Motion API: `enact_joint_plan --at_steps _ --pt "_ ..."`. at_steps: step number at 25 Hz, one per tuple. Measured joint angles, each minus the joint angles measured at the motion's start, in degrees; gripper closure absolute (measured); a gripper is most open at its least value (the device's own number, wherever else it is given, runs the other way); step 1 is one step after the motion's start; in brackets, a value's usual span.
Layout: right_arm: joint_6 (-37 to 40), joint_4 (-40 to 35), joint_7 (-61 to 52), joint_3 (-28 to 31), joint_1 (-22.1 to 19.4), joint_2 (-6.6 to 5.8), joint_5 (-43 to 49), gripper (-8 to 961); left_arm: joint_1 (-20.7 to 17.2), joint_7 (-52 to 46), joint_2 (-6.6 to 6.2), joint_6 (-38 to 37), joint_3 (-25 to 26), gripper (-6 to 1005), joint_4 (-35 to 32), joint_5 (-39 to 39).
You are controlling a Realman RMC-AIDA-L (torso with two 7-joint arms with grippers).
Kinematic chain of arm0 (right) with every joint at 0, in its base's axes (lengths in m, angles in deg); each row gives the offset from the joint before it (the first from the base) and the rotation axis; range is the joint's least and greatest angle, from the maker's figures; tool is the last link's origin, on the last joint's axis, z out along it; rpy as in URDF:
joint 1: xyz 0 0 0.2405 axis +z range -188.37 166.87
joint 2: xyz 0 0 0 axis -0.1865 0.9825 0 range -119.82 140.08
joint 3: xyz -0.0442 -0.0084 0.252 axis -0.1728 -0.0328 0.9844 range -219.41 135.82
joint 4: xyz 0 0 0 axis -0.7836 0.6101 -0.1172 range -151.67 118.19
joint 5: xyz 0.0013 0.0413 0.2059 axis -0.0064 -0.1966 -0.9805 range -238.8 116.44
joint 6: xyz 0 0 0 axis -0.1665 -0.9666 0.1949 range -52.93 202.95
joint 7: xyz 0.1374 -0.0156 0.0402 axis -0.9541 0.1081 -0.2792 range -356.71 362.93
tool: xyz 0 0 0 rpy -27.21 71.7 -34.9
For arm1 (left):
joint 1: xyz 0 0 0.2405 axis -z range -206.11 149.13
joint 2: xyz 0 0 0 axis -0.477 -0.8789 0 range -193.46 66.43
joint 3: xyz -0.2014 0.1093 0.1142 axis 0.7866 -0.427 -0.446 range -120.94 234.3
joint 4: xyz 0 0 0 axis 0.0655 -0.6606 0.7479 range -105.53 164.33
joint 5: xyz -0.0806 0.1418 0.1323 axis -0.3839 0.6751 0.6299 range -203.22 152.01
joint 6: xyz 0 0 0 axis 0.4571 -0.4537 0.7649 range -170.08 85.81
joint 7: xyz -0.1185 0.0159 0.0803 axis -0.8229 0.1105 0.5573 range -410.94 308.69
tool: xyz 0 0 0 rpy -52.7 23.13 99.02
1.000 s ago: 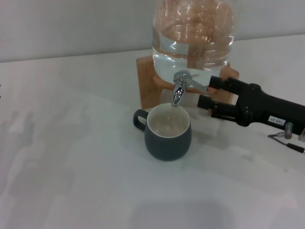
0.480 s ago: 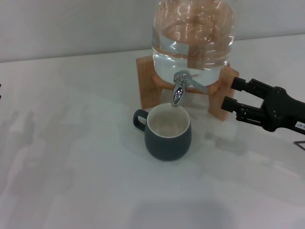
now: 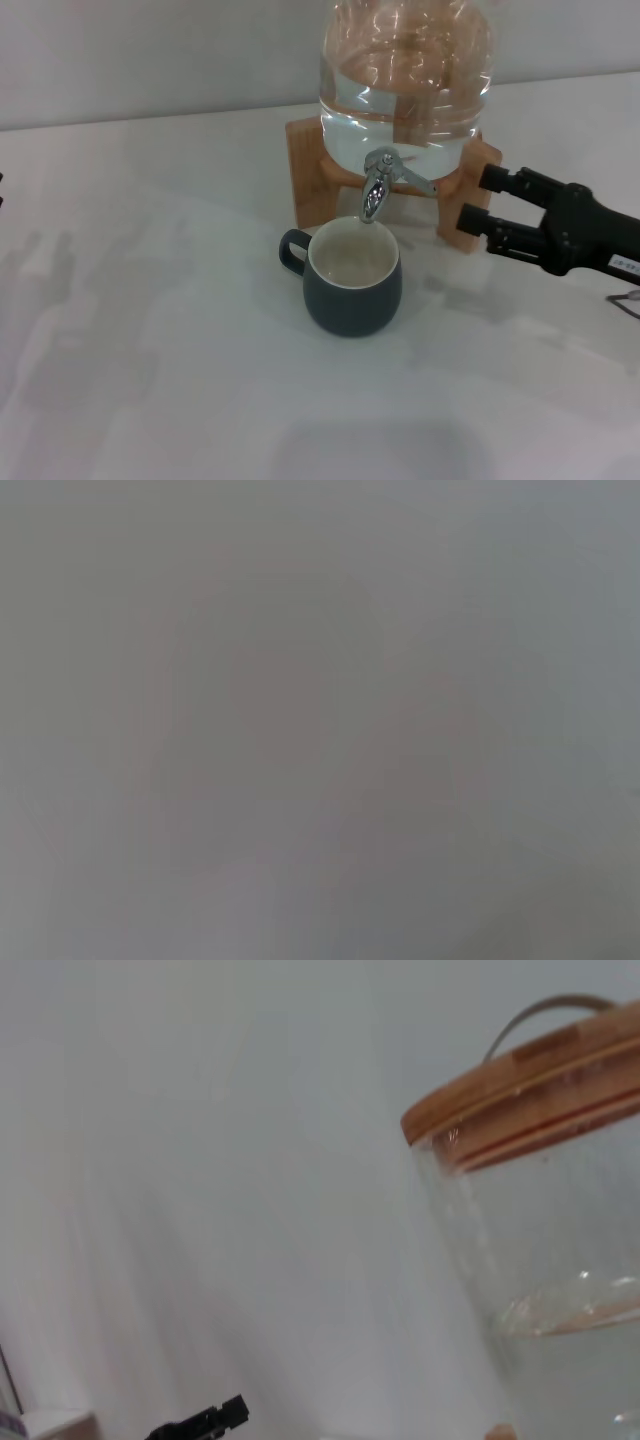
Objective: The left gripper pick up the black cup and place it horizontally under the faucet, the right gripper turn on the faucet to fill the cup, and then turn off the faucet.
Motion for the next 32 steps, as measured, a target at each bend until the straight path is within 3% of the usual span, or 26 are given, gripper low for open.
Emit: enact_joint_plan --at_steps 15,32 --pt "4.4 -0.1 -0.2 -4.9 2.5 0.66 1.0 110 0.0 0.0 0.0 0.0 0.0 601 0.1 0.0" --pt "2.3 -0.1 0.3 -2.9 2.4 0.61 0.9 109 0.2 0.3 0.01 -0.1 0.0 601 0.0 -0.2"
